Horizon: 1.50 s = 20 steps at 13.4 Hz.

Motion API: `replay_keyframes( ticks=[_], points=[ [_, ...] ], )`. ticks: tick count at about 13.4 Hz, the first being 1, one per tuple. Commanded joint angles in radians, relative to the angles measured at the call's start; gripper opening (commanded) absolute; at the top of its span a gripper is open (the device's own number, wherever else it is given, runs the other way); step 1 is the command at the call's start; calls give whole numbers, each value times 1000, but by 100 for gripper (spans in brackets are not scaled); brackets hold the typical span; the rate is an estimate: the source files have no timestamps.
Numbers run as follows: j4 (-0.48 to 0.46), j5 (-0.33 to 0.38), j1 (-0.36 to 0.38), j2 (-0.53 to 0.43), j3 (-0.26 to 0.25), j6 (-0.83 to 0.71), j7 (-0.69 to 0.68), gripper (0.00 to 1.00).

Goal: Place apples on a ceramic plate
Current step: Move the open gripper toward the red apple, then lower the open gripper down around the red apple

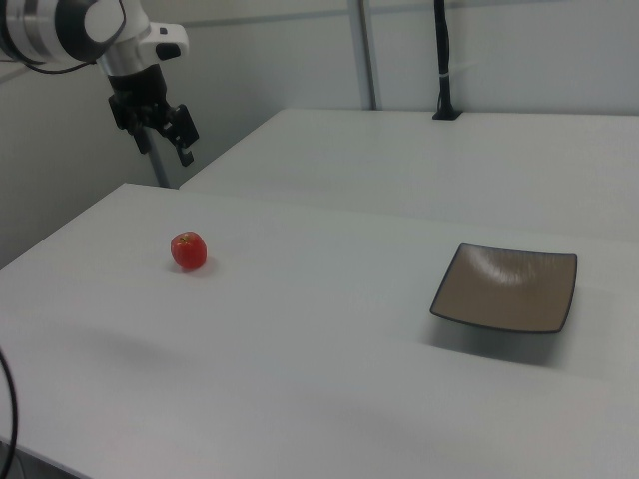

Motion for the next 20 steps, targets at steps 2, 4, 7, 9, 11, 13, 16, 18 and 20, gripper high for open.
replay_keyframes(
  ticks=[2,4,7,9,11,13,16,18,20],
  points=[
    [140,12,101,197,-8,158,124,100],
    [142,9,138,246,-11,248,168,100],
    [143,0,172,324,-13,351,220,100],
    [146,-2,197,382,-16,417,220,100],
    [145,-18,216,427,-18,477,220,100],
    [146,-26,230,468,-22,523,222,100],
    [146,-48,237,520,-22,589,223,100],
    [146,-75,259,552,-22,623,223,100],
    [148,-104,263,582,-22,657,223,100]
  ],
)
